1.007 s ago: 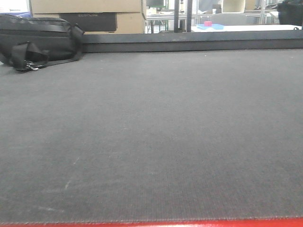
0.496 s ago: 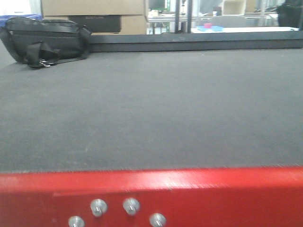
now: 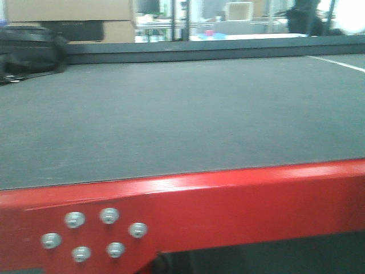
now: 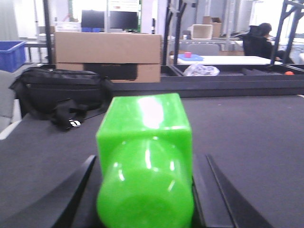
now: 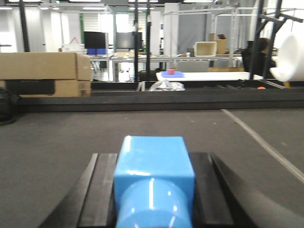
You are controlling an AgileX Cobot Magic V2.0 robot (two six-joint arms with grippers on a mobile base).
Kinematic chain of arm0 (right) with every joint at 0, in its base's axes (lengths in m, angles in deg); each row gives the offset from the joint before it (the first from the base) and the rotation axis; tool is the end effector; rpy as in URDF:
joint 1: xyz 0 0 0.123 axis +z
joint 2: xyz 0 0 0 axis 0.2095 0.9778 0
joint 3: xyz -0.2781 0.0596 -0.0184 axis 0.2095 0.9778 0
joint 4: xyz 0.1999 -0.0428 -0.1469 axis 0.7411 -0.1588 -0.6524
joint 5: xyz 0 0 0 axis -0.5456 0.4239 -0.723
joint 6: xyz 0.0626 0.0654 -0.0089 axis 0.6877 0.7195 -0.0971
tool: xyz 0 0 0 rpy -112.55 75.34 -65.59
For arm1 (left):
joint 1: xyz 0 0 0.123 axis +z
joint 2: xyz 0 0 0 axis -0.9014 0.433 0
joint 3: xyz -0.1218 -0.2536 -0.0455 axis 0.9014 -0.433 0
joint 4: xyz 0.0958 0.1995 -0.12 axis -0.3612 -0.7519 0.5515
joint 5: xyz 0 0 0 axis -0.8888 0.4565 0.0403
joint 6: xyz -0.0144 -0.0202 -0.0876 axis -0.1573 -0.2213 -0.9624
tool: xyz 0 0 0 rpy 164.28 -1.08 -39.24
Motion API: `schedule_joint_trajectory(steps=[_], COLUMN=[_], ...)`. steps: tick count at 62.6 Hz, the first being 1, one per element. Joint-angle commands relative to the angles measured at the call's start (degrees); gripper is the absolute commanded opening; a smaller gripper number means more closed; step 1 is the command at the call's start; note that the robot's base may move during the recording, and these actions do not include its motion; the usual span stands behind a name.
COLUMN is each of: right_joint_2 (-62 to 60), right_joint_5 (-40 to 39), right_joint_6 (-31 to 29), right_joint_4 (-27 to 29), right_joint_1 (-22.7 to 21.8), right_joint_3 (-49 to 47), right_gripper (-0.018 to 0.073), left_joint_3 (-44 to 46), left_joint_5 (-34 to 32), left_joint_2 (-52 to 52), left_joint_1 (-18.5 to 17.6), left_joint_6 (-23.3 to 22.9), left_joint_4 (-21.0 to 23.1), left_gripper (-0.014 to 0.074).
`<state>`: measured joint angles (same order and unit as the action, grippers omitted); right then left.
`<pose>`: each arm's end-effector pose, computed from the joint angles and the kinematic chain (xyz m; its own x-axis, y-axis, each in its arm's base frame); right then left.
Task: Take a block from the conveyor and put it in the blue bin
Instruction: 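Drive backward and turn away from the conveyor holding both blocks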
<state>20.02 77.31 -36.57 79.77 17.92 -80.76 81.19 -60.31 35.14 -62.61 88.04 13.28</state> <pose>0.0445 0.0075 0.3183 0.0875 0.0692 -0.9938 -0.1384 0.9888 0.0567 0.0748 -0.0011 0.3253 0.0174 0.0051 -0.9998 0.0069 1.0000 0.0053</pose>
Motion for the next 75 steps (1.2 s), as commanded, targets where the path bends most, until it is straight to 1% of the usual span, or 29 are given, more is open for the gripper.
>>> schedule_joint_trajectory(steps=[1,75], right_joint_2=[-0.1,-0.1], right_joint_5=[-0.9,-0.9], right_joint_6=[-0.4,-0.4], right_joint_4=[0.1,0.1], right_joint_1=[0.1,0.1], right_joint_3=[0.1,0.1], right_gripper=[-0.0155,-0.0155], left_joint_3=[0.4,0.4], left_joint_5=[-0.9,-0.9], left_joint_2=[-0.2,-0.2], left_joint_1=[-0.3,-0.3], left_joint_6=[0.1,0.1], left_joint_4=[0.4,0.4], left_gripper=[-0.0111,-0.0111])
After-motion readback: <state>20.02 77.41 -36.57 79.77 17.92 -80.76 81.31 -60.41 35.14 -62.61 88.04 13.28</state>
